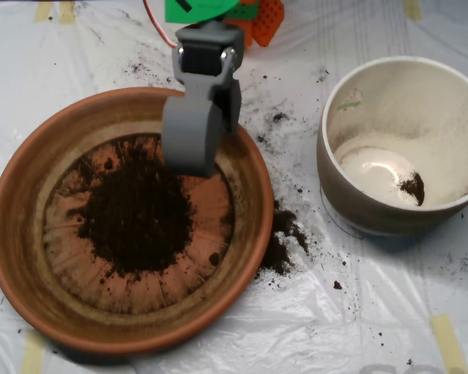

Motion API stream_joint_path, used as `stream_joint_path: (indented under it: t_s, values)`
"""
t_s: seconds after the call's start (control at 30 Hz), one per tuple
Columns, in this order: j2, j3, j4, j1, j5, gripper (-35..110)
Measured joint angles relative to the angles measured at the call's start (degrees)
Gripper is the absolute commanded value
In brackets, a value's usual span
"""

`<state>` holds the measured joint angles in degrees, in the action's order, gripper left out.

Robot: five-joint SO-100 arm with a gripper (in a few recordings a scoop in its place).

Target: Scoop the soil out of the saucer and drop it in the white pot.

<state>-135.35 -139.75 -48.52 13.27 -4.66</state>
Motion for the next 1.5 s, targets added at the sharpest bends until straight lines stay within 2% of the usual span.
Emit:
stream_joint_path:
  t_s: [0.23,0.5,0.83,1.03,1.23,1.5]
  values:
    - [17.1,9.7,-0.2,4.0,0.5,38]
    - [33.0,20.3,-5.0,5.1,0.9,42]
    - [38.1,28.2,-8.1,12.9,-6.9,44]
    - [47.9,34.1,-11.3,17.6,-10.5,46]
    - [55.7,38.0,-12.4,18.4,-10.6,45]
    - [60.5,43.3,-12.0,18.4,-9.8,37]
